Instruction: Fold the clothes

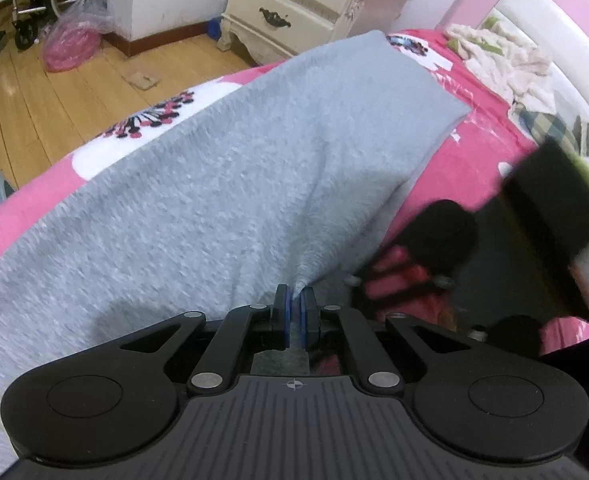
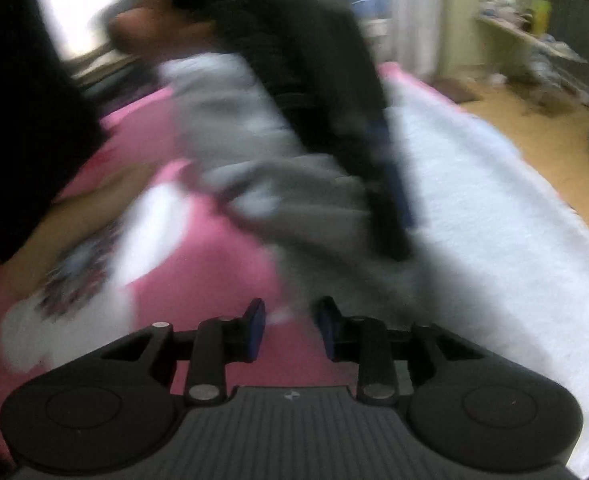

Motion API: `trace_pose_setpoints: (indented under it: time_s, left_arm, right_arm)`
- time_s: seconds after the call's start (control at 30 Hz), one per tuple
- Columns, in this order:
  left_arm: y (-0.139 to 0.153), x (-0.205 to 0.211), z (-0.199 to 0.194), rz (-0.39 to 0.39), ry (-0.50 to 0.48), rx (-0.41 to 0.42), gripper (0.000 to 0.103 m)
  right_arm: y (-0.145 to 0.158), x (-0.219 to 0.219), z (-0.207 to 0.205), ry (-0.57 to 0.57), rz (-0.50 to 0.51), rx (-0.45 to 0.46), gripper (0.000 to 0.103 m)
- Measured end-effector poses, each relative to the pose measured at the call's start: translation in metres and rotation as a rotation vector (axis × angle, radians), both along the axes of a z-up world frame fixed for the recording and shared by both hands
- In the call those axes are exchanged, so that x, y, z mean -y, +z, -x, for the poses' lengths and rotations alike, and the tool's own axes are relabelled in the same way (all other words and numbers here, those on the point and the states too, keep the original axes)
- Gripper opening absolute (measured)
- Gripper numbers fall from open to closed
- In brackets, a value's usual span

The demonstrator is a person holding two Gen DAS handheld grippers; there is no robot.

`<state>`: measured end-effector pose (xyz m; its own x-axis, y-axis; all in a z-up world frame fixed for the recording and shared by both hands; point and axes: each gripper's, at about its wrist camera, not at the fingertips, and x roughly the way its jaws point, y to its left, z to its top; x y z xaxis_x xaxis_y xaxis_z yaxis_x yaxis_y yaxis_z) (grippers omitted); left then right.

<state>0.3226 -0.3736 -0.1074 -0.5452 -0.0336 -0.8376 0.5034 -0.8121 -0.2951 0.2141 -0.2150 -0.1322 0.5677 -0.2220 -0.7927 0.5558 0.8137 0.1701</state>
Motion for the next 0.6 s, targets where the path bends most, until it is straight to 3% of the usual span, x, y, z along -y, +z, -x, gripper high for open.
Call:
trace_pose_setpoints:
  time_s: [0.1,0.17,0.2,0.27,0.43,0.5,0.6]
  left_arm:
    - [-0.007,-0.009,0.004,0.006,-0.045,0.016,0.004]
    - [-0.012,-0.016,0.006,0.015,-0.081,0.037,0.006]
    - [-0.015,-0.018,0.007,0.016,-0.100,0.049,0.008]
    - [-0.019,-0.024,0.009,0.006,-0.148,0.079,0.022]
    - [-0.012,-0.034,0.006,0.055,-0.217,0.103,0.031]
    - [-0.004,-0.034,0.003,0.085,-0.206,0.088,0.031]
    - [0.008,-0.032,0.006,0.144,-0.182,0.045,0.031]
  right_arm:
    - [0.013,-0.016,0.016,0.039,-0.129,0.062,0.031]
    - [0.026,-0.025,0.047,-0.041,-0.206,0.139,0.031]
    - [0.031,-0.027,0.067,-0.117,-0.228,0.172,0.032]
    - [0.037,-0.030,0.107,-0.288,-0.261,0.234,0.033]
    - [0.036,-0.032,0.202,-0.794,-0.226,0.353,0.034]
    - [0.038,-0.028,0.220,-0.902,-0.194,0.380,0.033]
    - [0.040,-0.015,0.224,-0.959,-0.149,0.375,0.032]
